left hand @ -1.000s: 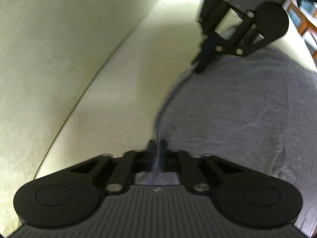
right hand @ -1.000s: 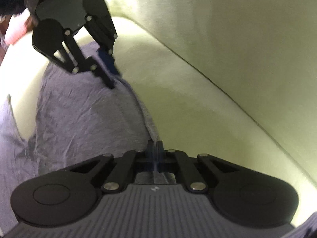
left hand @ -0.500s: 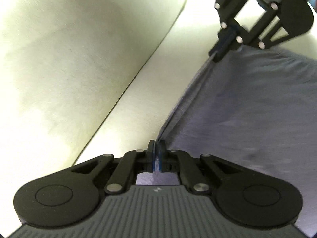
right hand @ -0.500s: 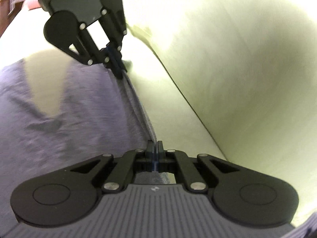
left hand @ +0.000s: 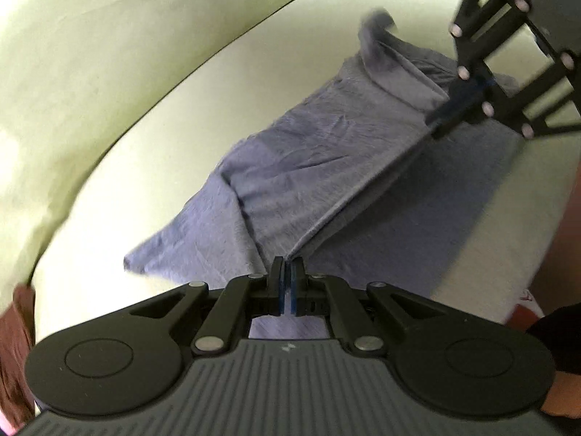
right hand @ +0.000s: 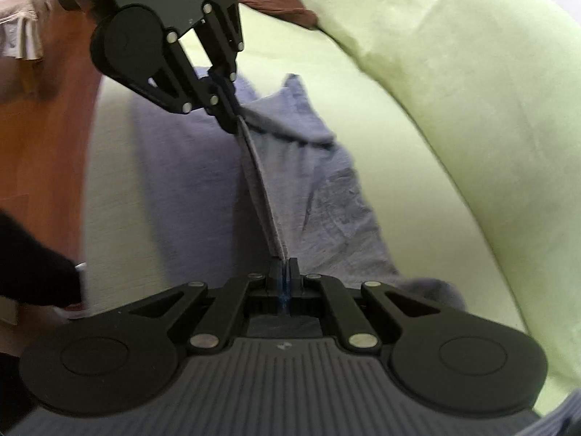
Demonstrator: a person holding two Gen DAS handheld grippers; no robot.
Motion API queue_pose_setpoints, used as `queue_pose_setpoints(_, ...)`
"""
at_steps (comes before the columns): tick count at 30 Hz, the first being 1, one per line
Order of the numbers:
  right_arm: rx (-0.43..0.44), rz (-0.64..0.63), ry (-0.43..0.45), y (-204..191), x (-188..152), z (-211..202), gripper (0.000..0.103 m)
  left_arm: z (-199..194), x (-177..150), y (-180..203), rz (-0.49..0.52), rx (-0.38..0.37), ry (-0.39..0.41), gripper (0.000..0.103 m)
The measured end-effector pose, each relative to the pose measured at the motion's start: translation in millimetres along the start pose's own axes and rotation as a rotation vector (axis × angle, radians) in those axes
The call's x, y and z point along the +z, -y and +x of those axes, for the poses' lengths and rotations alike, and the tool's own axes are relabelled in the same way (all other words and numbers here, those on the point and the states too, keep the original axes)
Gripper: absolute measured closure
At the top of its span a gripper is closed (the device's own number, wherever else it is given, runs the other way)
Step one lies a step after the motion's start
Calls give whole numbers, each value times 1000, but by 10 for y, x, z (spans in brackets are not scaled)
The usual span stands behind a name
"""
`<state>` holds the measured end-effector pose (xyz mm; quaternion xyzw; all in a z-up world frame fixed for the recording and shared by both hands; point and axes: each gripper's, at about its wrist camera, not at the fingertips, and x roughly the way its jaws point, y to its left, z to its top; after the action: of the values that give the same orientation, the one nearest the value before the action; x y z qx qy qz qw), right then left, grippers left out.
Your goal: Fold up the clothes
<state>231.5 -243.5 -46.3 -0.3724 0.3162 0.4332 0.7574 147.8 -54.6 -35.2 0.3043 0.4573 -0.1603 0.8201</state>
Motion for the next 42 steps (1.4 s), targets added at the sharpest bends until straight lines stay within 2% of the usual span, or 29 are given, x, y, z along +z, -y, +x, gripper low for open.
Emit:
queue_pose_setpoints(4, -2, 5, -34, -243, -81, 41, 101, 92, -210, 187, 30, -4, -47, 102)
queue_pose_setpoints(5, -12, 7, -64, -329, -68, 125, 86, 120, -258, 217, 41, -8, -57, 100)
queue_pose_setpoints(6, -37, 10, -95, -424, -68, 201, 78, 100, -313, 235, 58, -9, -38, 99)
queue_pose_setpoints(7, -63, 15, -104, -487, -50, 238, 71, 66, -349, 234, 66, -17, -19, 97)
queue_pose_setpoints(8, -88, 39, -100, -510, -14, 220, 64, 5, -398, 254, 63, -50, 5, 97)
queue_pose_setpoints(9, -119, 90, -99, -502, 8, 146, 61, -78, -461, 320, 65, -92, 32, 96)
queue_pose_setpoints(11, -165, 177, -109, -458, 36, 38, 60, -247, -479, 284, 92, -135, 74, 95)
queue_pose_setpoints(13, -235, 314, -113, -365, 86, -103, 61, -484, -225, 335, 102, -190, 125, 93)
queue_pose_setpoints(15, -304, 470, -79, -163, 92, -211, 61, -620, -189, 324, 103, -232, 202, 93)
queue_pose_setpoints(19, -397, 736, -2, 238, -45, -105, 62, -421, -70, 294, 130, -313, 335, 91)
queue_pose_setpoints(22, -403, 805, 55, 341, -231, -43, 63, -28, -121, 372, 164, -376, 395, 91)
queue_pose_setpoints(26, -378, 838, 129, 294, -399, 44, 66, 17, -331, 521, 244, -362, 472, 90)
queue_pose_setpoints(27, -381, 840, 139, 264, -411, 50, 68, 31, -390, 551, 257, -351, 497, 88)
queue_pose_setpoints(29, -376, 854, 169, 213, -432, 60, 83, 35, -478, 572, 265, -313, 532, 84)
queue_pose_setpoints(30, -367, 867, 186, 194, -435, 68, 86, 32, -515, 575, 266, -290, 547, 83)
queue_pose_setpoints(31, -375, 863, 195, 167, -407, 63, 100, 42, -552, 584, 268, -264, 563, 82)
queue_pose_setpoints(33, -394, 915, 192, 142, -365, 1, 100, 12, -598, 541, 186, -214, 547, 80)
queue_pose_setpoints(35, -411, 977, 176, 114, -347, -94, 100, -49, -636, 450, 117, -211, 542, 78)
queue_pose_setpoints(37, -475, 954, 113, 49, -343, -232, 99, -186, -723, 334, 80, -198, 567, 50)
queue_pose_setpoints(38, -495, 962, 73, 15, -374, -257, 98, -212, -754, 252, 31, -160, 552, 49)
queue_pose_setpoints(41, -561, 1030, -76, -126, -507, -349, 87, -222, -801, 100, -75, -114, 502, 49)
queue_pose_setpoints(42, -576, 1033, -73, -180, -485, -392, 87, -218, -839, 17, -125, -117, 477, 49)
